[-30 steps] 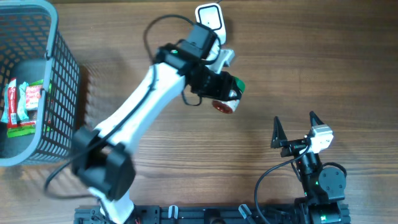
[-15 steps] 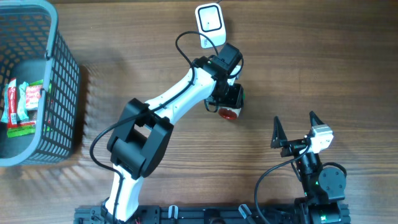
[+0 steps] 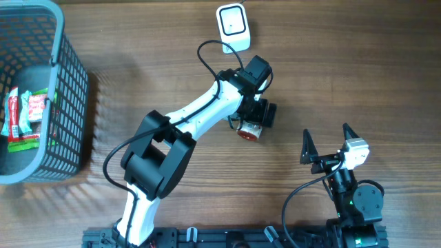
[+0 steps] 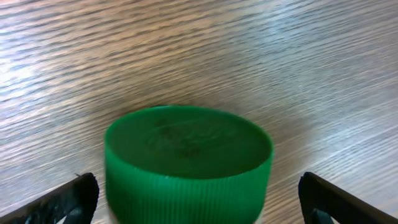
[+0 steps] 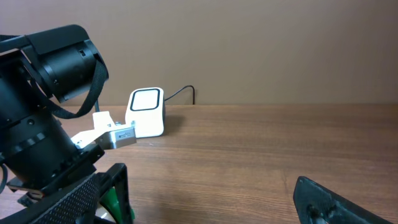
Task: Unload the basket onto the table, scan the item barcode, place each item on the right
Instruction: 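Carry the jar with the left gripper toward the white scanner, then rotate the jar under the scanner, then set it on the table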
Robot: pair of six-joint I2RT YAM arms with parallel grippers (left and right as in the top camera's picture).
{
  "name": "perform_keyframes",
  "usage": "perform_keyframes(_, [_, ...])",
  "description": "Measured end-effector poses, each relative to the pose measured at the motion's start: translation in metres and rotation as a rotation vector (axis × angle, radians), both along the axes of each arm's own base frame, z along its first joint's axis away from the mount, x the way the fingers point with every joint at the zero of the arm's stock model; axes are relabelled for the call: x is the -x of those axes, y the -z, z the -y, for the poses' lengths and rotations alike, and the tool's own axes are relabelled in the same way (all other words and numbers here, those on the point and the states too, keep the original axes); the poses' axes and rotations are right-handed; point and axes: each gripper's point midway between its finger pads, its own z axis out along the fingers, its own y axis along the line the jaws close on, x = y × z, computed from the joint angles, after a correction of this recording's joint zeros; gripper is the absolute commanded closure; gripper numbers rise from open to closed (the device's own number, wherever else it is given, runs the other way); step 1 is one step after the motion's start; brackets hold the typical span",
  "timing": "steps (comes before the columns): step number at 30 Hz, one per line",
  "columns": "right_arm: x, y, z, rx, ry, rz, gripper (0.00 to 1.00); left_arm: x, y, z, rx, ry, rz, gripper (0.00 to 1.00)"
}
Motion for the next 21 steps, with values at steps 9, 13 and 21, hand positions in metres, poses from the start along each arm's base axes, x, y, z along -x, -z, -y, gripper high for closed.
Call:
perform_keyframes(9, [0.0,0.0,0.0,0.0,0.0,0.0,0.0,0.008,-0.008,-0.02,-0.083,-0.008,-0.006,0.01])
perform_keyframes(13, [0.0,0.0,0.0,0.0,0.0,0.0,0.0,0.015,-0.007,-0.013,-0.089,0.016,-0.004,0.13])
perform_keyframes(21, [0.0,0.0,0.0,0.0,0.0,0.0,0.0,0.025,0.0,-0.001,-0.146,0.019,0.064,0.28])
